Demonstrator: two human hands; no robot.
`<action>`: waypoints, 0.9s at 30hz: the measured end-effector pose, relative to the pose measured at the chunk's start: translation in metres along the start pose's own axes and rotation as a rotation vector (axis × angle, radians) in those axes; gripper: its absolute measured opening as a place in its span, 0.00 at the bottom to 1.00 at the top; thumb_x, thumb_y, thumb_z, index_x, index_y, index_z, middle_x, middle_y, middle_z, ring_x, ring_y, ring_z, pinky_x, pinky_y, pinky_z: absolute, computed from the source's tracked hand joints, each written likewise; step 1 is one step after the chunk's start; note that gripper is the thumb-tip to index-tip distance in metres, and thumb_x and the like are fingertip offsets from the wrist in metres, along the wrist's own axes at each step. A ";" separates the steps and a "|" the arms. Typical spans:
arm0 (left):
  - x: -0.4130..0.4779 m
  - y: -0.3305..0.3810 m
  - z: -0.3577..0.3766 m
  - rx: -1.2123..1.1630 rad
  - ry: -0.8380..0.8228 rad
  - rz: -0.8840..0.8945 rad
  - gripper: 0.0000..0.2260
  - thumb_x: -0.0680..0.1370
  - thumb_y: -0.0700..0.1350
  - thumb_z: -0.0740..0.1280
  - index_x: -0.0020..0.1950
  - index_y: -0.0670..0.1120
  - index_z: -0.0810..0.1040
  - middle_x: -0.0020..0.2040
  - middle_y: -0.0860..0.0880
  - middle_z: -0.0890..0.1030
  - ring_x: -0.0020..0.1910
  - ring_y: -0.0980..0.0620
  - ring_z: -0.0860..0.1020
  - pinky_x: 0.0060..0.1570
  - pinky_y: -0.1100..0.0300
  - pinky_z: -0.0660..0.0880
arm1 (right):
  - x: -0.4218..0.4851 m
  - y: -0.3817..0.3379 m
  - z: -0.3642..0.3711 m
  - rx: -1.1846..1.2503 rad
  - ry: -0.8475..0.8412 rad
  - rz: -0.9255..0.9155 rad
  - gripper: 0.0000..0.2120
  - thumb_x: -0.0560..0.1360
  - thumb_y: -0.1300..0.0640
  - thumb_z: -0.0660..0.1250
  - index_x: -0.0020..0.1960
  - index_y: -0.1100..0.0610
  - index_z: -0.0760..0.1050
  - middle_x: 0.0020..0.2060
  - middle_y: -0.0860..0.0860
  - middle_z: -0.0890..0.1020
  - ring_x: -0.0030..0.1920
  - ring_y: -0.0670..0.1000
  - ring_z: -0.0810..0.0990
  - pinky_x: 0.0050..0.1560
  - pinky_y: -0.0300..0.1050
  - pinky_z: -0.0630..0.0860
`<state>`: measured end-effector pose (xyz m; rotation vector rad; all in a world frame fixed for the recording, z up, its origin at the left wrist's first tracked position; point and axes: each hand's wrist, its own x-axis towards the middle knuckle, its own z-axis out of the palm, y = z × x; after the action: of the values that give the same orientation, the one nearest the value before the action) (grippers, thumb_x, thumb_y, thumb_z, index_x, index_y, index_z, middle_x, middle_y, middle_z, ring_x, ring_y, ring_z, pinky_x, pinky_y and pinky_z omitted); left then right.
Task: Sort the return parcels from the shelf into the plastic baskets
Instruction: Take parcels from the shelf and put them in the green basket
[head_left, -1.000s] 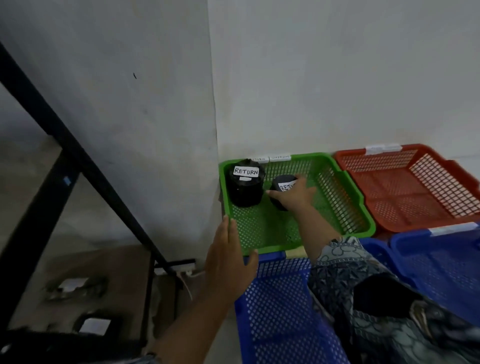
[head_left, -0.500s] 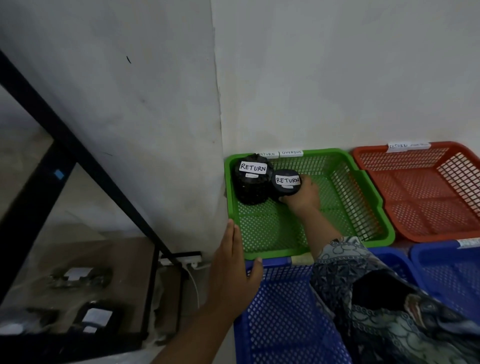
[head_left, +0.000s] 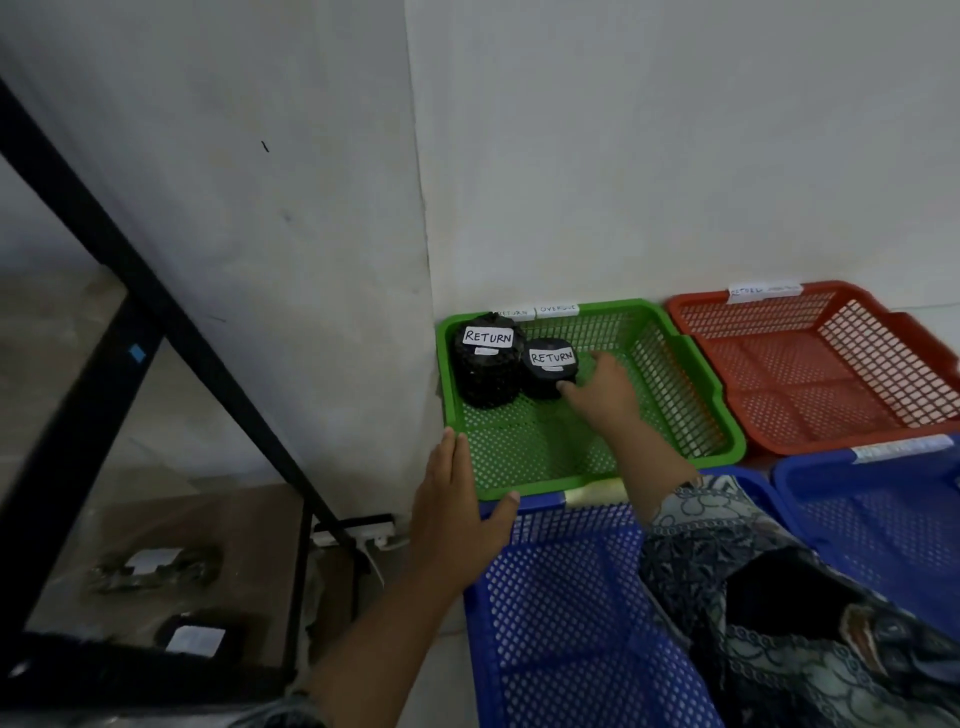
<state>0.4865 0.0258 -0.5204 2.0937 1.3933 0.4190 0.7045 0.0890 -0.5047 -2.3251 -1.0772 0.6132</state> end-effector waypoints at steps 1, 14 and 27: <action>-0.002 0.004 -0.006 -0.010 0.004 -0.002 0.38 0.77 0.61 0.60 0.77 0.46 0.43 0.77 0.50 0.42 0.76 0.53 0.44 0.73 0.56 0.47 | -0.008 -0.003 -0.007 -0.012 0.008 -0.013 0.33 0.75 0.51 0.69 0.74 0.61 0.59 0.71 0.59 0.65 0.69 0.60 0.67 0.66 0.52 0.67; -0.114 0.021 -0.108 0.020 0.140 0.139 0.32 0.77 0.52 0.63 0.76 0.45 0.53 0.77 0.49 0.51 0.76 0.50 0.47 0.72 0.58 0.47 | -0.206 -0.094 -0.069 -0.073 0.163 -0.422 0.26 0.80 0.49 0.60 0.74 0.57 0.60 0.71 0.55 0.66 0.70 0.54 0.65 0.67 0.49 0.64; -0.306 -0.012 -0.258 0.074 0.464 0.372 0.32 0.75 0.47 0.63 0.76 0.47 0.52 0.77 0.51 0.51 0.76 0.54 0.46 0.74 0.56 0.50 | -0.461 -0.220 -0.062 0.085 0.349 -0.761 0.24 0.80 0.48 0.58 0.73 0.53 0.61 0.71 0.48 0.66 0.69 0.49 0.66 0.64 0.45 0.65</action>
<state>0.2114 -0.1746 -0.3085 2.4248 1.2635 1.0757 0.3472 -0.1671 -0.2374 -1.6626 -1.5707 -0.0381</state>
